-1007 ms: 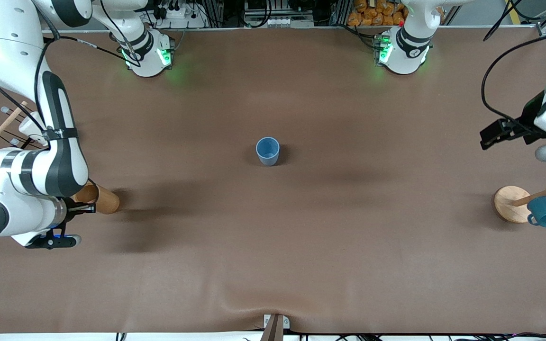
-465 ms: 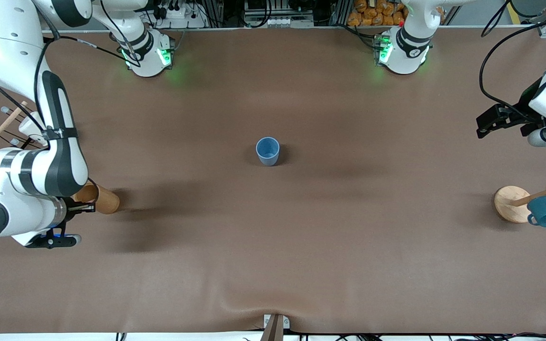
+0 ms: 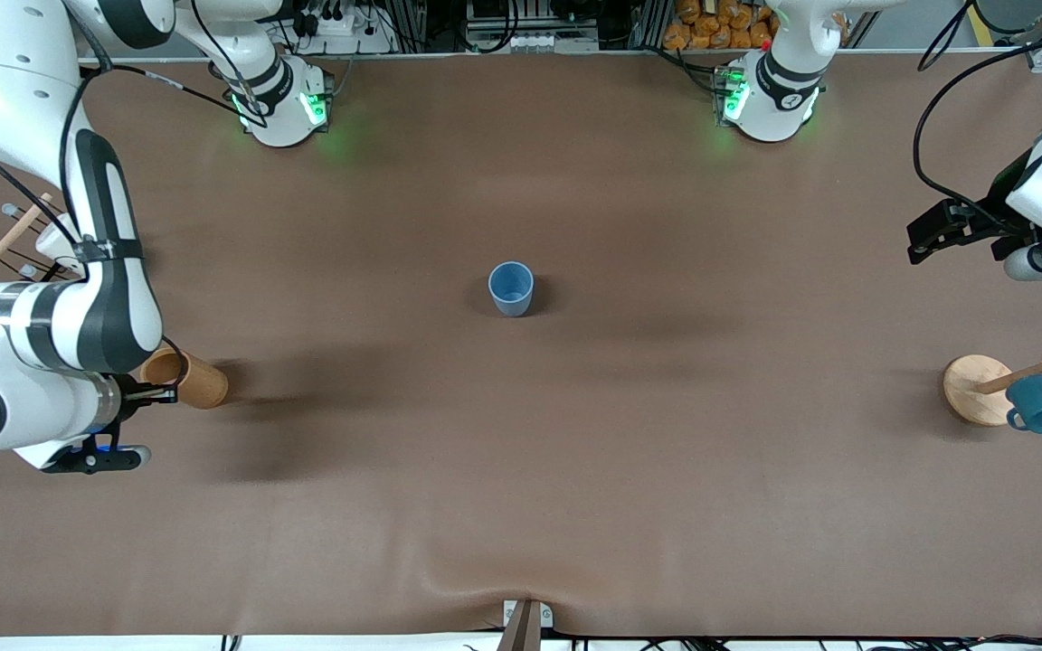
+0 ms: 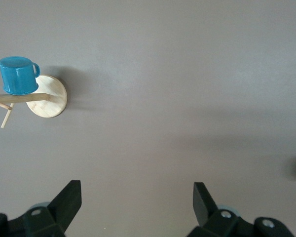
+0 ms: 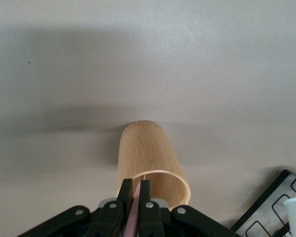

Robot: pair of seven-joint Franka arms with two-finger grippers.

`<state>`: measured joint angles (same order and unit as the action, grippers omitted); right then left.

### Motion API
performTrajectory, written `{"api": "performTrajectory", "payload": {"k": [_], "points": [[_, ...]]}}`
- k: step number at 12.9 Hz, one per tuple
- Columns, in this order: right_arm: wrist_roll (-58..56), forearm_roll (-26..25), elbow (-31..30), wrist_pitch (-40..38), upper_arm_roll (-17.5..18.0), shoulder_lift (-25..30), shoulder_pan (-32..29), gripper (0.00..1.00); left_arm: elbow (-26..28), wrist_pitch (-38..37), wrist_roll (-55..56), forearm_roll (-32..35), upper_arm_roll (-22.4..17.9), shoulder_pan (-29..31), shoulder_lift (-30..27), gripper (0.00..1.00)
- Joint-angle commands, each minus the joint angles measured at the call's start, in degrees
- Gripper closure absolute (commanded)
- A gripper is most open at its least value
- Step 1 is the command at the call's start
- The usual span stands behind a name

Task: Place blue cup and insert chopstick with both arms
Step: 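Pull the pink chopstick out of the wooden cup and carry it toward the blue cup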

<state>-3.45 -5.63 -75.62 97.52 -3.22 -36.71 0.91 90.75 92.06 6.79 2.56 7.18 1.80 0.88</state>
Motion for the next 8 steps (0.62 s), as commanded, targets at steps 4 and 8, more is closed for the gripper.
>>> {"api": "performTrajectory", "payload": {"k": [4,8], "points": [[-3.0,-0.3,-0.4,-5.1,0.7,10.2,-0.7,1.00,-0.4,-0.4,-1.9,-0.9,-0.7,0.4,-1.3,0.00],[-3.7,1.7,-0.4,-7.8,2.5,15.4,2.8,1.00,-1.0,-0.4,-4.1,-1.0,-0.9,1.8,-1.1,0.00]]}}
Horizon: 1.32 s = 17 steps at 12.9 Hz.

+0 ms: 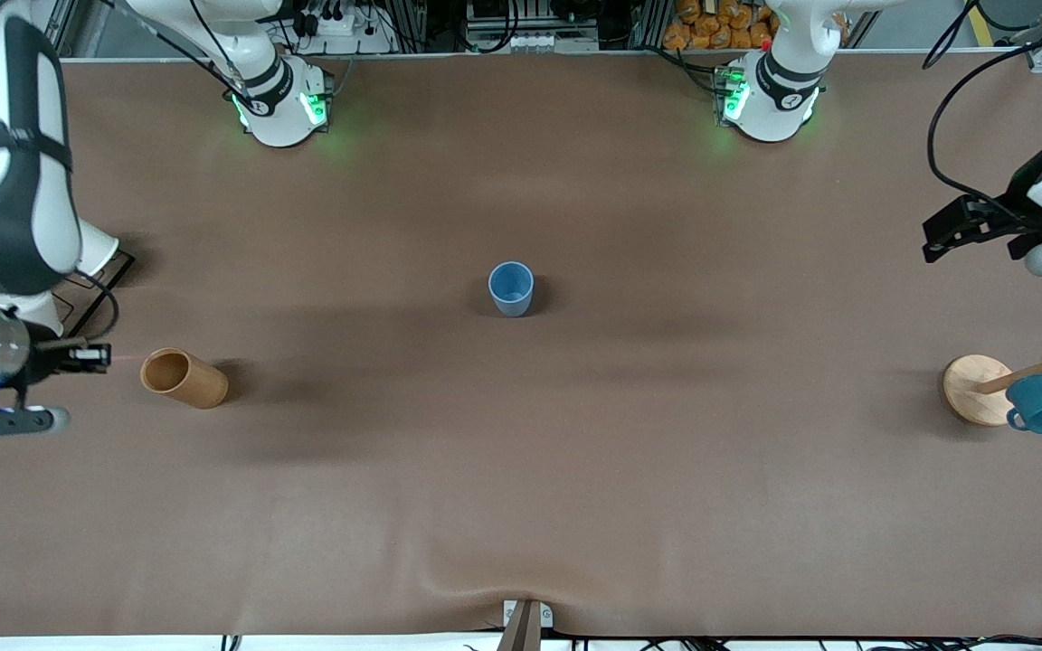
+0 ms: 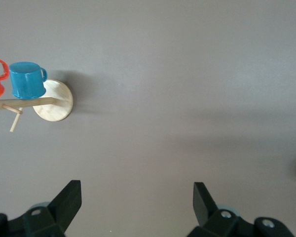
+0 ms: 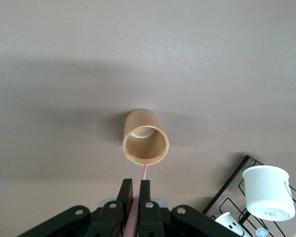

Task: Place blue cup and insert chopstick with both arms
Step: 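Pull the pink chopstick out of the wooden cup and carry it toward the blue cup, then lower the chopstick into the blue cup and open the right gripper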

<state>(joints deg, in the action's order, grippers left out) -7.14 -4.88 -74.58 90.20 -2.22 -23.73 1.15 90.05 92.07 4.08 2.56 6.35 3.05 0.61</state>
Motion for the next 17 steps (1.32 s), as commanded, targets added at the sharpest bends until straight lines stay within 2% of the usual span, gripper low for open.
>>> {"api": "performTrajectory", "payload": {"k": [1,3,4,5,6,11,13,17], "points": [[0.0,1.1,-1.5,-0.4,2.4,3.2,4.5,1.00,-0.3,-0.4,-1.4,-0.9,0.0,0.6,-0.9,0.00],[0.4,1.7,-1.5,0.1,5.2,3.4,9.3,1.00,-0.3,-0.4,-1.4,-0.8,0.0,1.1,-0.7,0.00],[1.5,4.2,-1.5,0.7,6.3,3.3,11.5,1.00,-0.2,-0.4,-1.4,-0.8,0.0,1.2,-0.7,0.00],[5.0,6.8,-2.0,2.7,6.5,3.3,13.9,1.00,-0.2,-0.4,-1.4,-0.8,0.0,1.2,-0.7,0.00],[7.9,7.2,-2.8,4.7,6.6,3.2,17.6,1.00,-0.1,-0.4,-1.4,-0.8,0.0,1.2,-0.8,0.00],[25.0,6.5,-8.5,16.7,6.5,2.6,34.7,1.00,0.0,-0.6,-1.4,-0.9,0.0,1.3,-1.0,0.00],[29.2,6.3,-8.6,18.9,6.4,2.0,38.3,1.00,0.0,-0.6,-1.4,-0.9,0.0,1.2,-1.0,0.00],[31.8,4.1,-8.5,20.5,6.4,-0.3,40.2,1.00,0.0,-0.6,-1.4,-0.9,0.0,1.2,-1.0,0.00]]}}
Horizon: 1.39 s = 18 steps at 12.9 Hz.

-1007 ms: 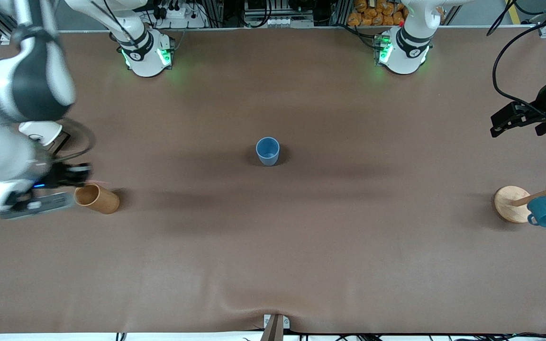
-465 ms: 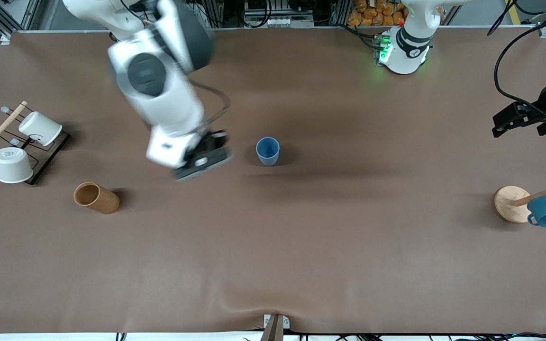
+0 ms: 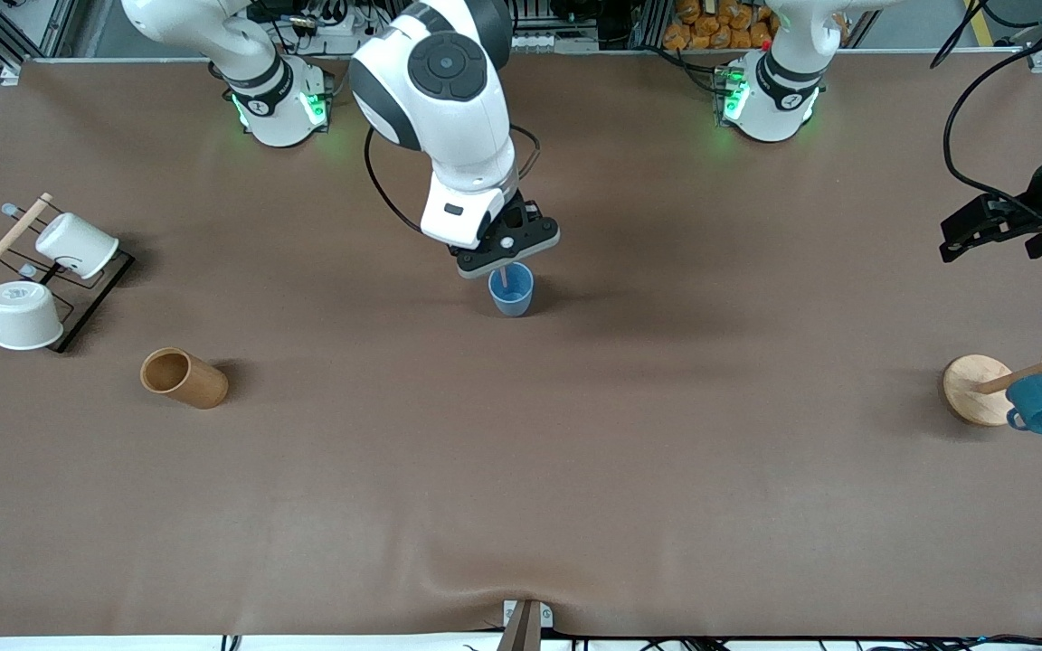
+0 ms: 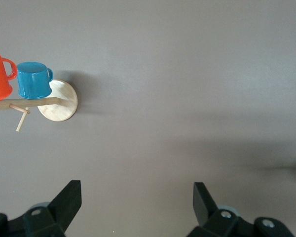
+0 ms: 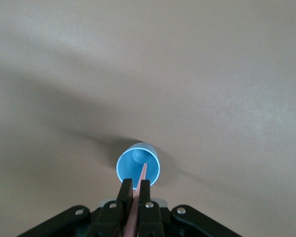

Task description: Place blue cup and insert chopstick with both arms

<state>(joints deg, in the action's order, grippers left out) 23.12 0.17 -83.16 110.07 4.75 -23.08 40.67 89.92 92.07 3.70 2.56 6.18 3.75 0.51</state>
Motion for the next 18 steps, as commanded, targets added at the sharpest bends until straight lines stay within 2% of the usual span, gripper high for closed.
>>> {"api": "performTrajectory", "payload": {"k": [1,8,9,10,14,18], "points": [[1.5,-1.1,0.1,0.5,-0.5,-1.8,1.2,1.00,0.2,-0.6,-1.0,-0.9,0.2,0.5,-0.9,0.00],[1.8,-1.2,0.1,2.4,-0.6,-7.4,1.8,0.99,0.2,-0.6,-0.9,-0.9,0.3,0.5,-0.8,0.00],[1.8,-1.2,0.1,2.4,-0.5,-7.9,1.8,0.33,0.1,-0.6,-1.0,-0.9,0.3,0.5,-0.8,0.00],[1.8,-1.1,0.1,2.3,-0.5,-7.9,1.8,0.00,0.1,-0.6,-1.0,-0.9,0.3,0.5,-0.7,0.00],[1.9,-1.0,0.8,-0.5,-0.8,-4.8,0.6,0.00,-0.1,-0.6,-1.0,-0.9,0.3,0.5,-0.8,0.00],[1.0,-0.6,0.5,-6.4,-0.8,1.6,-9.2,0.00,-0.7,-2.5,-0.9,-0.9,0.5,0.4,-0.8,0.00]]}}
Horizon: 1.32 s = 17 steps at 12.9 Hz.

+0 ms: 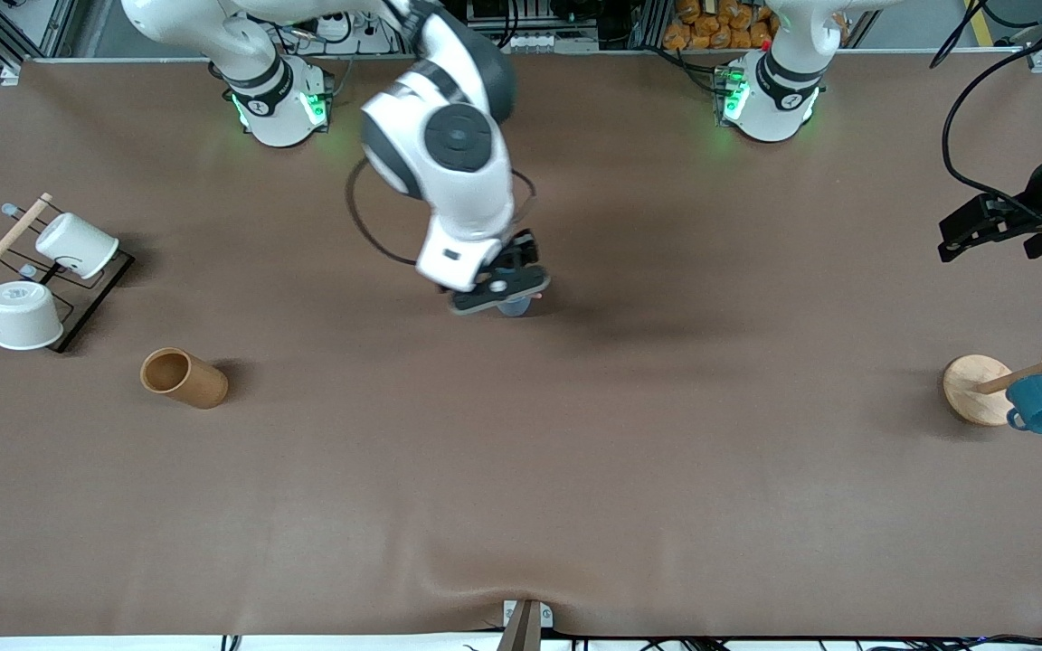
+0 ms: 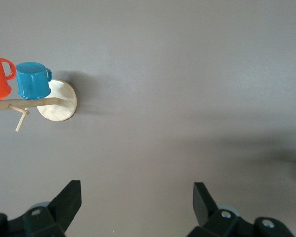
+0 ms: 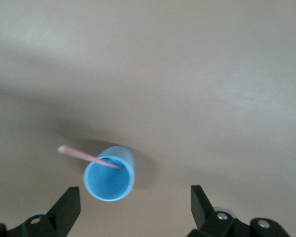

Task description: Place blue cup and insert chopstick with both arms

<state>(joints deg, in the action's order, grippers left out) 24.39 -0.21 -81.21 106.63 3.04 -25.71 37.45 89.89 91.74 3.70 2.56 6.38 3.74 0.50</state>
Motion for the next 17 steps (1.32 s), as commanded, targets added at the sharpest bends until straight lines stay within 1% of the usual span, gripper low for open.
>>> {"api": "performTrajectory", "payload": {"k": [1,4,6,7,8,9,10,12,14,17], "points": [[-0.7,-0.2,-1.6,-4.9,1.0,5.7,-8.9,0.00,-0.8,-2.4,-0.8,-1.0,0.5,0.4,-0.9,0.00],[-10.8,-0.1,-2.4,-9.2,1.0,10.8,-18.3,0.00,-0.9,-2.5,-0.8,-1.0,0.6,0.1,-0.9,0.00],[-17.2,-0.1,-7.5,-11.1,0.7,17.3,-25.0,0.00,-0.9,-2.5,-0.8,-1.0,1.1,0.1,-0.9,0.00],[-20.6,-0.1,-9.5,-11.4,0.4,20.3,-28.5,0.00,-0.9,-2.5,-0.8,-1.0,1.2,0.1,-0.9,0.00],[-24.6,-0.1,-10.3,-13.3,-0.5,22.5,-31.6,0.00,-0.9,-2.5,-0.8,-1.0,1.2,0.1,-0.9,0.00],[-27.5,-0.1,-9.9,-15.7,-3.5,23.8,-32.1,0.00,-0.9,-2.5,-0.9,-1.0,1.2,0.3,-1.0,0.00],[-28.1,-0.1,-9.8,-17.1,-5.7,25.1,-32.4,0.00,-0.9,-2.6,-0.8,-1.0,1.3,0.3,-1.0,0.00],[-27.7,-0.5,-9.8,-20.7,-7.9,27.0,-33.9,0.00,-1.7,-3.0,-0.8,-1.0,1.3,0.1,-1.0,0.00],[-26.5,-0.5,-9.0,-24.4,-7.9,28.2,-35.7,0.00,-2.3,-3.0,-0.7,-0.9,1.2,0.2,-0.9,0.00],[-20.9,0.0,-9.0,-25.5,-7.9,28.8,-35.5,0.00,-3.0,-3.0,-0.7,-0.9,1.2,0.1,-0.9,0.00]]}}
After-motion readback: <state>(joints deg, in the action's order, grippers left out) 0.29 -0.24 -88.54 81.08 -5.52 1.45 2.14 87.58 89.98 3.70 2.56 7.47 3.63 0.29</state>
